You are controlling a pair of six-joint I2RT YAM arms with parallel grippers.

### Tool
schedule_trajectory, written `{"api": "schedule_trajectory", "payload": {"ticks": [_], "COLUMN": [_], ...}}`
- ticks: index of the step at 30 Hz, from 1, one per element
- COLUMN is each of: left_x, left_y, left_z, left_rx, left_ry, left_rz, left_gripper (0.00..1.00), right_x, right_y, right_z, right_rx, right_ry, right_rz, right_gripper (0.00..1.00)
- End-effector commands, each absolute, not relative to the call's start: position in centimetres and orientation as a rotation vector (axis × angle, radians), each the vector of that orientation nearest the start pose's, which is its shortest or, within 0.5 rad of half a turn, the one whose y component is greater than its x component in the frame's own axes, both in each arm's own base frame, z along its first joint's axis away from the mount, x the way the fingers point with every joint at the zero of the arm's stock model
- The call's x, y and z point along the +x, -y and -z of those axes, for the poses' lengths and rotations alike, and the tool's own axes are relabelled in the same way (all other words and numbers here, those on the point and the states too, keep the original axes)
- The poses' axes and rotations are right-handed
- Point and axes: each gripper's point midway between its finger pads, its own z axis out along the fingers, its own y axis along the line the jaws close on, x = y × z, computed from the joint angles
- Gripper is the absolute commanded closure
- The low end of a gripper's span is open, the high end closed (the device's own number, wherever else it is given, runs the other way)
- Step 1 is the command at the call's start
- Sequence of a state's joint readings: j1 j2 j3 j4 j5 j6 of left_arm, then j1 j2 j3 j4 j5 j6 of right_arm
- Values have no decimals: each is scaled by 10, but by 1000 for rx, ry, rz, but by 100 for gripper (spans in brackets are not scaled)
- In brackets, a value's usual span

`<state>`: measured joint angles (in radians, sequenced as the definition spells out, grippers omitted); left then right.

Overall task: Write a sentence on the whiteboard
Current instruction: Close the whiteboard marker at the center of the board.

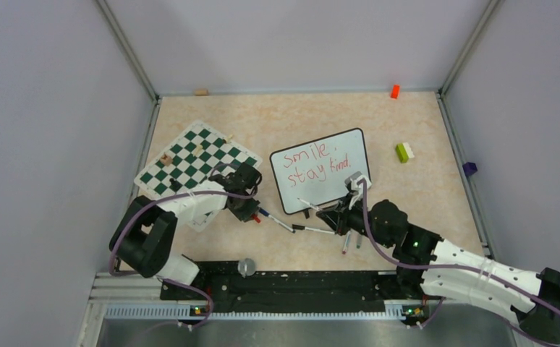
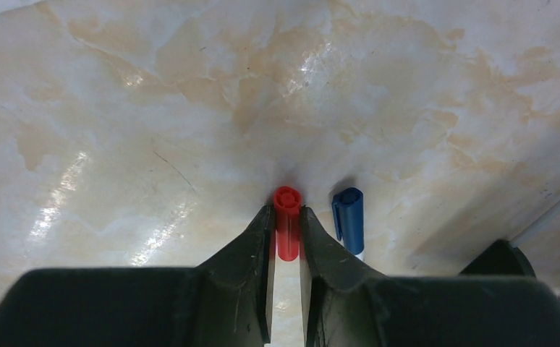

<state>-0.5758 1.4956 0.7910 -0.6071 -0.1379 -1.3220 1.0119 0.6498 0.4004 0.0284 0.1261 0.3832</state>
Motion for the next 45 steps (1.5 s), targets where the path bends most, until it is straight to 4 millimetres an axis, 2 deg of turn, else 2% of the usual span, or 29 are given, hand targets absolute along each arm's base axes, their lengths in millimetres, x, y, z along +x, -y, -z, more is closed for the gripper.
{"api": "schedule_trajectory", "payload": {"ticks": [1,4,6,13,17,23,27,36,45], "left_x": [210,207,209,213,208,199,194,192,192], "left_y": [166,166,172,193,208,209,206,205,206], "left_z": [13,14,8,-23,-29,-15,-5,3,3], "left_rx": [-1149,-1157,-1155,-1205,-1229,-1240,-1259,-1266,-1249], "left_ry": [-2704,-2713,-2697,-2618,-2631,-2702,-2729,-2754,-2764], "left_rz": [175,182,254,551,710,670,622,585,588], "left_gripper": [83,100,100,100,100,100,100,100,100], "right_x": [154,143,136,134,129,129,129,132,135], "right_y": [-263,-272,-280,-290,-293,-292,-292,-299,-315], "right_z": [-202,-199,-196,-162,-148,-124,-115,-90,-87], "right_rx": [-563,-646,-700,-718,-704,-705,-713,-766,-778], "right_ry": [-1736,-1721,-1719,-1762,-1751,-1775,-1809,-1910,-1926], "right_rz": [-958,-1016,-1053,-1052,-1102,-1090,-1054,-983,-995], "right_gripper": [100,100,100,100,100,100,100,100,100]}}
